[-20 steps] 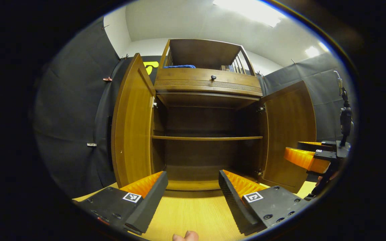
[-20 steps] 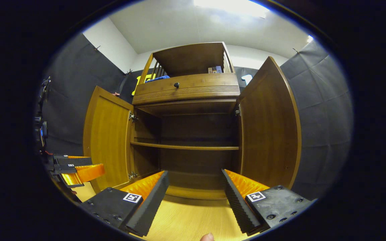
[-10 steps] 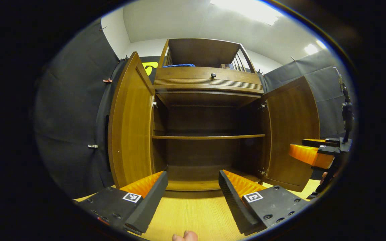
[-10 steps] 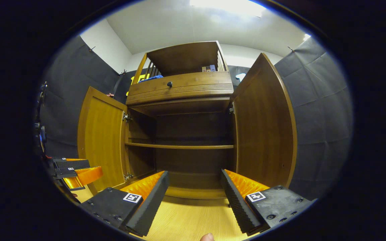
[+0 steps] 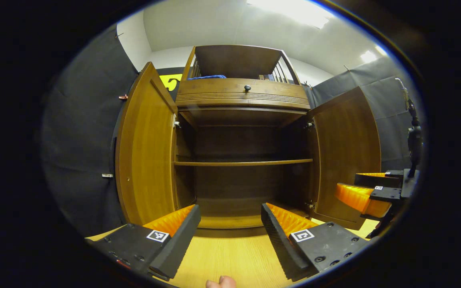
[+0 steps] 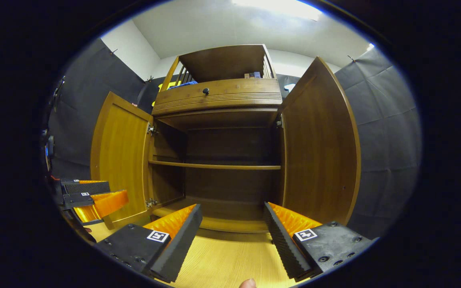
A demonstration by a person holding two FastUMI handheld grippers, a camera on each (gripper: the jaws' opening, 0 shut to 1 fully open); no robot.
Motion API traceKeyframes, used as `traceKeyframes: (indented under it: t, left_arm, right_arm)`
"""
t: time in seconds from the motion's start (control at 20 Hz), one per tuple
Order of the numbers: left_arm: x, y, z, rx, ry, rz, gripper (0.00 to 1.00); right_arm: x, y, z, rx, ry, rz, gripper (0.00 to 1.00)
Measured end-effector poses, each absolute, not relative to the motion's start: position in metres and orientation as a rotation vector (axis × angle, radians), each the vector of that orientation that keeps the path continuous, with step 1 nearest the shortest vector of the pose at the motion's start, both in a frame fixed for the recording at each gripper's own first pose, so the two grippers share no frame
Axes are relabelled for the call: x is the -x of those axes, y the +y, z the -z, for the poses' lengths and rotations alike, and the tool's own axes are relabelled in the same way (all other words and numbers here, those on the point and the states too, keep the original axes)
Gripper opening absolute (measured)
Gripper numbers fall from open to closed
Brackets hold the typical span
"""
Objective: Open the right door of the double-door shoe cabinet with the right hand, and open the left door with the left hand.
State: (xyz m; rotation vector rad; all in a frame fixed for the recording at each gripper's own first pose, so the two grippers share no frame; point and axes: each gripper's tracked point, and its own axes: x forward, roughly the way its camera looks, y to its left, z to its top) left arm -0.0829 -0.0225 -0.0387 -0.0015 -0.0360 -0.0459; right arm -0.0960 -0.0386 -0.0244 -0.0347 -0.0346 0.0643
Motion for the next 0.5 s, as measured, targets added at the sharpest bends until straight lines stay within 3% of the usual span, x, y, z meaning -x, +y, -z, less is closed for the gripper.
traceKeyframes:
  t: [0.5]
  left_arm:
    - [0.072, -0.031, 0.047, -0.041, -0.038, 0.038, 0.95]
  right_arm:
    - [0.105, -0.046, 0.019, 0.052, -0.06, -0.048, 0.97]
